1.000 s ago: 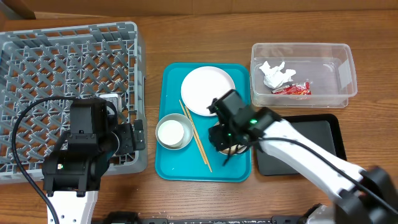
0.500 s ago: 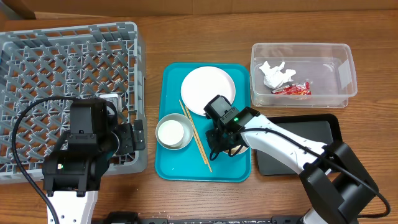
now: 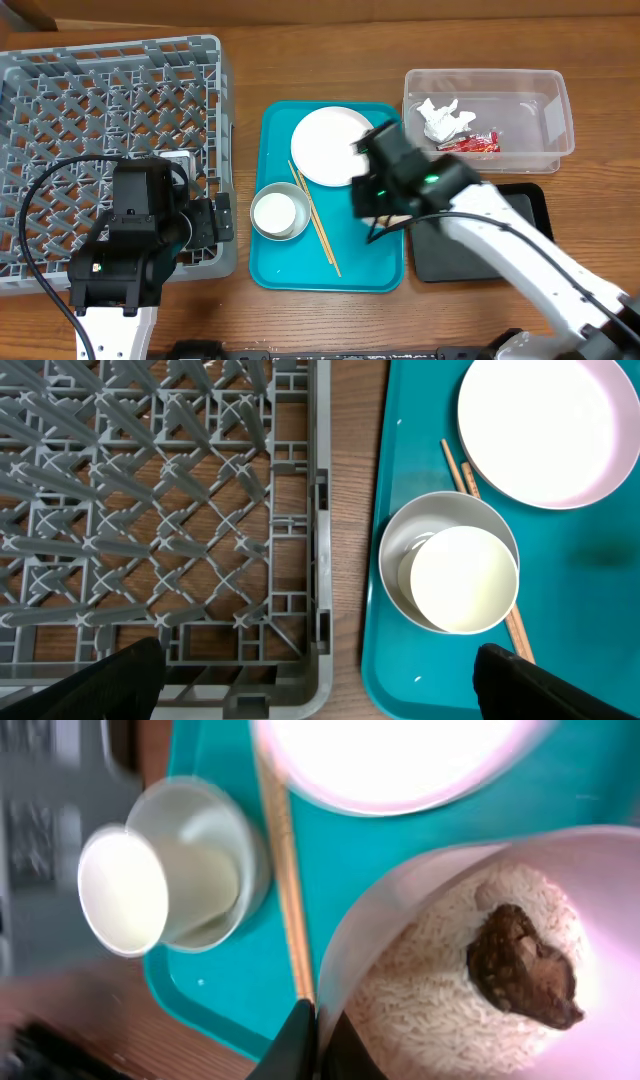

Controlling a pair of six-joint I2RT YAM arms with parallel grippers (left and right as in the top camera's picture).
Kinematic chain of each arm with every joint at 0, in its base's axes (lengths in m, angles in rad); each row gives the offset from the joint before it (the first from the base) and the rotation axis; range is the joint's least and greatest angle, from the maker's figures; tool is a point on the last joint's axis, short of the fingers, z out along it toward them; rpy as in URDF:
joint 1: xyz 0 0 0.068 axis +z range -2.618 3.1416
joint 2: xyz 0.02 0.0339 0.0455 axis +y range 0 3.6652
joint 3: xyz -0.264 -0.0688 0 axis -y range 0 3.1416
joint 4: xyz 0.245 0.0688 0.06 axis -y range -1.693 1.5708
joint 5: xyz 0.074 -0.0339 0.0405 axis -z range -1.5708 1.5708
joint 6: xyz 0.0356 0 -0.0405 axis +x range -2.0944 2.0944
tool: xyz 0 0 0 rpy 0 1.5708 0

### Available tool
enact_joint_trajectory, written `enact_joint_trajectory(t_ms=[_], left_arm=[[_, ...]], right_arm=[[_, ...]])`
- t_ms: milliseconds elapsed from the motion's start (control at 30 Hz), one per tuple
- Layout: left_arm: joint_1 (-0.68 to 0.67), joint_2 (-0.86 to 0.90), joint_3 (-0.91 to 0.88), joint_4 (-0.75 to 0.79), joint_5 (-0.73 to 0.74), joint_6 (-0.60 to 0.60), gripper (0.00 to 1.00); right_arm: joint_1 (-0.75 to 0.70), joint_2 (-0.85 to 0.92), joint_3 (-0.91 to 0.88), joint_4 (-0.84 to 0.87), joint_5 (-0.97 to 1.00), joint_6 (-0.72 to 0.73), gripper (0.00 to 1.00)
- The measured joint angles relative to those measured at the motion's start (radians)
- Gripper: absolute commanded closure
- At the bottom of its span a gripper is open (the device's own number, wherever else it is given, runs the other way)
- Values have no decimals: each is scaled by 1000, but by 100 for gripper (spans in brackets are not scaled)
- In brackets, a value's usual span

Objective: Sort waste into correct bins and load items into the dishwasher
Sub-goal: 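Grasp the pink bowl of rice with the right gripper, then tip the pink bowl over the black tray to dump the rice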

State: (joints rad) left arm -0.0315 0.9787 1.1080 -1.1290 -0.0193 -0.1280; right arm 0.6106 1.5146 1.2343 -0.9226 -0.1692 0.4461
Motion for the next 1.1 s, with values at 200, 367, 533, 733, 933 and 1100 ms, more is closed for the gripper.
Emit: enact_joint_trajectory(t_ms=[200,367,533,733,933,1100], left_arm=[[0,0,0,0,0,0,0],[0,0,0,-1,0,0,0],[0,0,0,0,0,0,0],[0,0,0,0,0,0,0],[0,0,0,0,0,0,0],[0,0,0,0,0,0,0]], right_arm=[[-229,-27,4,-64,-85,58,96],[-405,-27,-90,2,-266,57,96],[-562,-27,-252,114,-471,36,96],[-761,-27,-442,294,-756,11,96],[-1000,-27,-579,389,-1061,0,96],[-1160,-27,-611,422,-1249,2,96]])
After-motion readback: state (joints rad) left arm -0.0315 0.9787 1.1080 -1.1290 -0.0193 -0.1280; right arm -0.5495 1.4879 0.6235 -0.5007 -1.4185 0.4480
